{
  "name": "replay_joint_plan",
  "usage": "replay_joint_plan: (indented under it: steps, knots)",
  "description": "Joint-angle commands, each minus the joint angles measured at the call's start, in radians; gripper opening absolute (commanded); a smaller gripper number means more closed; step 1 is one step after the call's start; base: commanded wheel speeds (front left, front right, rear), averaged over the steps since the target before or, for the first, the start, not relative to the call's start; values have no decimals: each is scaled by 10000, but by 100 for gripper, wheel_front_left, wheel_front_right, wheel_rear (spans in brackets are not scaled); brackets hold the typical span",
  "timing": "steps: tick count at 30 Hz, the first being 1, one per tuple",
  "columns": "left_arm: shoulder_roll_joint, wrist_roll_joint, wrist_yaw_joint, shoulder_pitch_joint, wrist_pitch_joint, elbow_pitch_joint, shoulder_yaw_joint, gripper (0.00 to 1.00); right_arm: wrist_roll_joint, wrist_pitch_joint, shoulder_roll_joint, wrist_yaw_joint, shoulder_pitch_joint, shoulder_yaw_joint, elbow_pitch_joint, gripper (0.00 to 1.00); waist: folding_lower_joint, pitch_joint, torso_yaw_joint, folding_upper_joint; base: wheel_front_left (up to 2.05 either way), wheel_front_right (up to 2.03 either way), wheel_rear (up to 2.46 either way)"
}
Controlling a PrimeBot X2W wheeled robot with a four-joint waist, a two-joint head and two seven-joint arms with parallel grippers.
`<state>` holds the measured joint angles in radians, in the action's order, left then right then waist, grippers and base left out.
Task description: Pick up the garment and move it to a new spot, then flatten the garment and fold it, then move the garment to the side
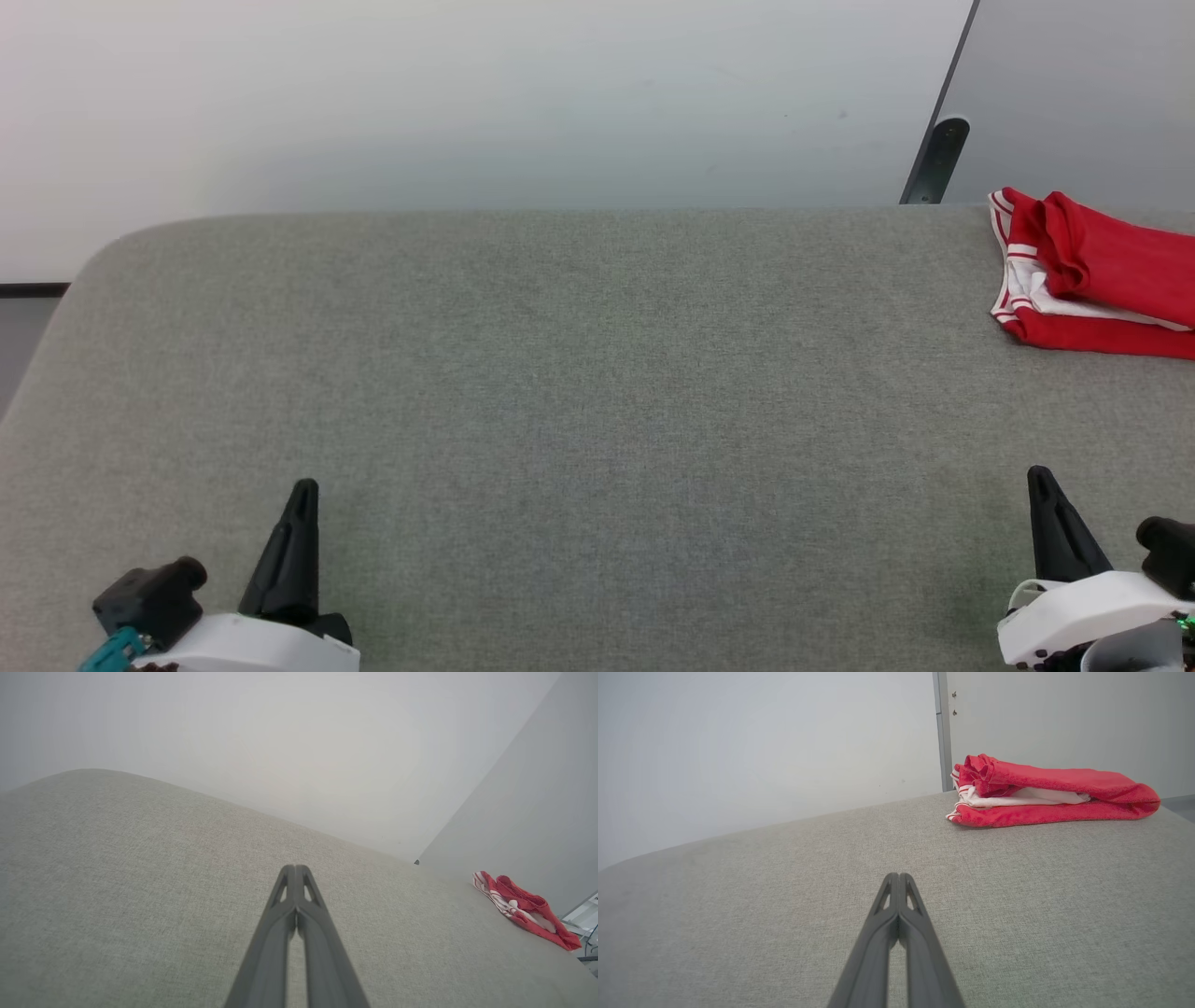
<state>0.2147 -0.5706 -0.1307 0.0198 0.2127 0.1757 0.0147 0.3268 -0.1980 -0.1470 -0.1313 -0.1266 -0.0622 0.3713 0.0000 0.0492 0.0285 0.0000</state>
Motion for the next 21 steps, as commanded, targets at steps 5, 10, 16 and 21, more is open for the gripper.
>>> replay_joint_plan:
  steps: [5,10,16,21]
  knots:
    - [-65,-1044,0,278,-272,-62,-175,0,1299,257,47,1,-75,-102,-312,0,0,-24,-15,0,0,0,0]
    - [-149,-1609,0,323,-436,-20,-231,0,1985,423,101,2,-54,-123,-378,0,0,-40,-25,0,0,0,0]
    - [-272,-2409,0,372,-680,39,-313,0,2960,659,173,2,-29,-156,-467,0,0,-64,-39,0,0,0,0]
    - [-365,-3036,0,423,-871,83,-380,0,3718,850,235,3,-10,-180,-534,0,0,-84,-52,0,0,0,0]
